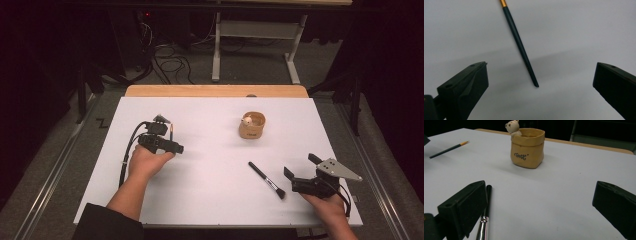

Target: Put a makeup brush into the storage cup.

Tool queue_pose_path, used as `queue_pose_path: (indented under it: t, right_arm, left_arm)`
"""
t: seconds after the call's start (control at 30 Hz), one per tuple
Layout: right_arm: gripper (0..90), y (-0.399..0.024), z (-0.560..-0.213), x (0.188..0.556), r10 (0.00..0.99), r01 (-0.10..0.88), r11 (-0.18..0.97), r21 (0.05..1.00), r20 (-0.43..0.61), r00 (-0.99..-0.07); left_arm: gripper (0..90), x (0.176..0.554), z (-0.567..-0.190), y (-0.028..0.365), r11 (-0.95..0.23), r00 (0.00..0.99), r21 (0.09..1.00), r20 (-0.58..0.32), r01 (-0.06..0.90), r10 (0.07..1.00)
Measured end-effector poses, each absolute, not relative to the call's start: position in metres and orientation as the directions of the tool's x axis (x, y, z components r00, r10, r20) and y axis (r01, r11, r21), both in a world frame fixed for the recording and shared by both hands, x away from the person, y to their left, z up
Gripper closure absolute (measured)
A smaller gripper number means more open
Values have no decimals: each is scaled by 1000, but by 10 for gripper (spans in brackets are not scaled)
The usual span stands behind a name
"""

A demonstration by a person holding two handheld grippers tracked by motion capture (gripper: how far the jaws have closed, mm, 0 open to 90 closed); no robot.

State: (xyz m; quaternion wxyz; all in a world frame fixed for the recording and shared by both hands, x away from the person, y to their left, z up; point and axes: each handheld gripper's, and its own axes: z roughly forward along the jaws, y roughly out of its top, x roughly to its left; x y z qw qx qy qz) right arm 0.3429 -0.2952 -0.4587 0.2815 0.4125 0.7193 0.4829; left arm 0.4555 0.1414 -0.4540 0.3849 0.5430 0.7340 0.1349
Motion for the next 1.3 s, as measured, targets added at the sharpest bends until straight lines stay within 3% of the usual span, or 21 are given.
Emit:
queue_pose_path:
  t: [0.73, 1.13, 1.3]
  right_arm:
    - [5, -295, -459, 343, 865, 322, 189, 928, -2, -502]
    - [5, -295, -460, 343, 865, 329, 186, 926, 5, -502]
    - [5, -295, -459, 343, 864, 323, 185, 928, 4, -504]
  left_arm:
    - [30, 490, -470, 154, 431, -189, 605, -423, 669, 886]
    - [89, 505, -472, 148, 425, -201, 598, -406, 680, 892]
    - [158, 509, -471, 145, 425, -216, 601, -390, 677, 895]
